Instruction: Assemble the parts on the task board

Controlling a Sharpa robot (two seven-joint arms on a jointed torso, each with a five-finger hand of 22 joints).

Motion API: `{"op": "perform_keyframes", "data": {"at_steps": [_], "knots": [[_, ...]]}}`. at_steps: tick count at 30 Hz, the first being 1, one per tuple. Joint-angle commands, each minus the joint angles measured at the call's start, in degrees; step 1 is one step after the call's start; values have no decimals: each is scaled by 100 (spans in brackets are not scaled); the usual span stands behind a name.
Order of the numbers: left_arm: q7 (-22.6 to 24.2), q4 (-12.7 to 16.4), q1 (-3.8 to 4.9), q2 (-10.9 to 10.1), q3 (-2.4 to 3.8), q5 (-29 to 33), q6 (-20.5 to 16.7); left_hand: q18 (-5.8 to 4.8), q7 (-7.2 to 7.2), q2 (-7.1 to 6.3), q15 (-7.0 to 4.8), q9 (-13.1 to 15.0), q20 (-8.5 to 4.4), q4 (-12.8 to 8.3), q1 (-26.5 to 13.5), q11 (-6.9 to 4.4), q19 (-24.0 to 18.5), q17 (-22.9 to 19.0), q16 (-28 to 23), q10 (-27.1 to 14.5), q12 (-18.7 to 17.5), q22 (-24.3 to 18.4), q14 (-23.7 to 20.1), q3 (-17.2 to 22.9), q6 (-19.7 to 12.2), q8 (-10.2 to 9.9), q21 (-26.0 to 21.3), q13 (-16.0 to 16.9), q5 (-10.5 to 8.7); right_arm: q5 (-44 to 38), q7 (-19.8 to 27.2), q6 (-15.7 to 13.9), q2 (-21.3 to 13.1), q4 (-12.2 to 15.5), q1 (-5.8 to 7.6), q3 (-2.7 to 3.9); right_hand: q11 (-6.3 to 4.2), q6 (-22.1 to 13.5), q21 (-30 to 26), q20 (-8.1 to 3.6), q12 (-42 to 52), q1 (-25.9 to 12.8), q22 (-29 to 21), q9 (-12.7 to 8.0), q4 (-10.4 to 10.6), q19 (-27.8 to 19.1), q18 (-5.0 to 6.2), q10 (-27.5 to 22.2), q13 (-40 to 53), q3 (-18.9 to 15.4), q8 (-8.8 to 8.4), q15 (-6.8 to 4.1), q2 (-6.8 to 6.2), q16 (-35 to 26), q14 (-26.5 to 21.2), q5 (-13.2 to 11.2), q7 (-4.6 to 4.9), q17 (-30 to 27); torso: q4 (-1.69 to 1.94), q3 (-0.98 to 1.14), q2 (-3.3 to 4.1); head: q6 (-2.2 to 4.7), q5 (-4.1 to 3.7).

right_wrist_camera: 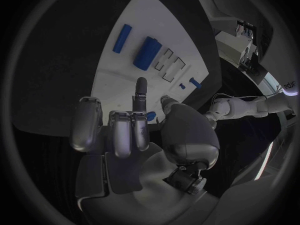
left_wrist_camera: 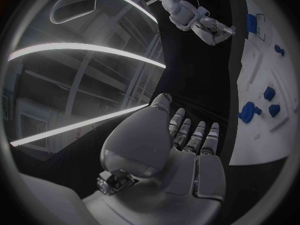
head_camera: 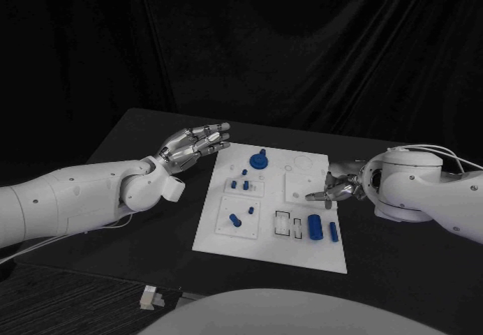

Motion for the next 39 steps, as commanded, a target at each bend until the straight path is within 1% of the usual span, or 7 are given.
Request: {"op": "perform_keyframes", "data": {"at_steps": [1, 3, 8, 16, 23, 30, 39], "knots": [[137, 18, -9, -3, 6, 8, 61, 28, 5, -46, 75, 31, -6, -37, 51, 33, 45, 68, 88, -11, 109, -26, 26, 160, 66, 61, 49, 51, 97, -3, -416, 533, 35, -56, -37, 2, -33, 28, -145, -10, 73, -184, 1065, 80, -60, 39, -125, 686, 1516, 135, -51, -17, -81, 114, 641, -28, 17, 1588, -1, -3, 2, -1, 4], [131, 19, -10, -3, 6, 8, 66, 28, 8, -46, 78, 32, -6, -36, 50, 36, 42, 68, 91, -11, 110, -35, 27, 163, 72, 63, 47, 51, 98, -4, -427, 537, 57, -81, -49, 2, -33, 29, -163, -11, 73, -181, 1059, 80, -63, 34, -121, 686, 1516, 135, -56, -17, -87, 114, 641, -19, 17, 1588, 10, -3, 2, -1, -9], [121, 12, -16, 14, 6, 8, 84, 29, 12, -45, 81, 32, -6, -35, 48, 40, 37, 67, 86, -11, 107, -46, 25, 165, 73, 64, 45, 51, 98, -5, -433, 460, 111, -137, -78, 2, -36, 40, -212, -10, 73, -136, 1043, 95, -83, 14, -111, 686, 1516, 147, -81, -15, -125, 114, 641, 36, 16, 1588, 7, -3, -2, -1, -27], [112, 15, -25, 6, 6, 8, 92, 29, 12, -45, 81, 32, -6, -35, 48, 40, 37, 67, 86, -11, 107, -46, 25, 165, 73, 64, 45, 51, 98, -5, -422, 366, 182, -215, -204, 2, -24, -69, -345, 0, 73, -22, 1001, 123, -82, -41, -86, 686, 1516, 171, -214, -3, -223, 114, 641, 62, 56, 1588, 0, -2, 1, -1, 3], [100, 17, -29, -6, 6, 8, 103, 29, 20, -44, 86, 33, -7, -33, 45, 48, 34, 67, 88, -11, 109, -51, 24, 172, 81, 67, 44, 51, 98, -5, -403, 277, 227, -254, -303, 2, 3, -146, -442, 17, 73, 43, 974, 152, -52, -73, -68, 686, 1516, 149, -314, 18, -398, 91, 632, -13, 88, 1547, 0, -3, -3, -1, 8], [90, 13, -33, -7, 6, 8, 122, 29, 23, -44, 88, 34, -6, -32, 43, 52, 32, 66, 85, -11, 110, -57, 23, 174, 86, 68, 43, 51, 98, -6, -404, 302, 263, -284, -362, 2, 23, -159, -527, 38, 73, -29, 952, 209, -21, -96, -53, 686, 1516, 47, -392, 37, -668, 82, 629, -140, 107, 1530, -2, -1, 1, -1, 25], [79, 4, -40, -8, 6, 8, 146, 29, 34, -53, 93, 34, -6, -30, 35, 65, 28, 66, 86, -10, 114, -65, 21, 174, 94, 71, 41, 52, 96, -6, -419, 372, 323, -355, -448, 2, 22, -145, -605, 40, 73, -28, 931, 230, -22, -118, -38, 686, 1516, 20, -404, 37, -709, 56, 619, -221, 106, 1483, 1, -4, -2, -1, 25]]}}
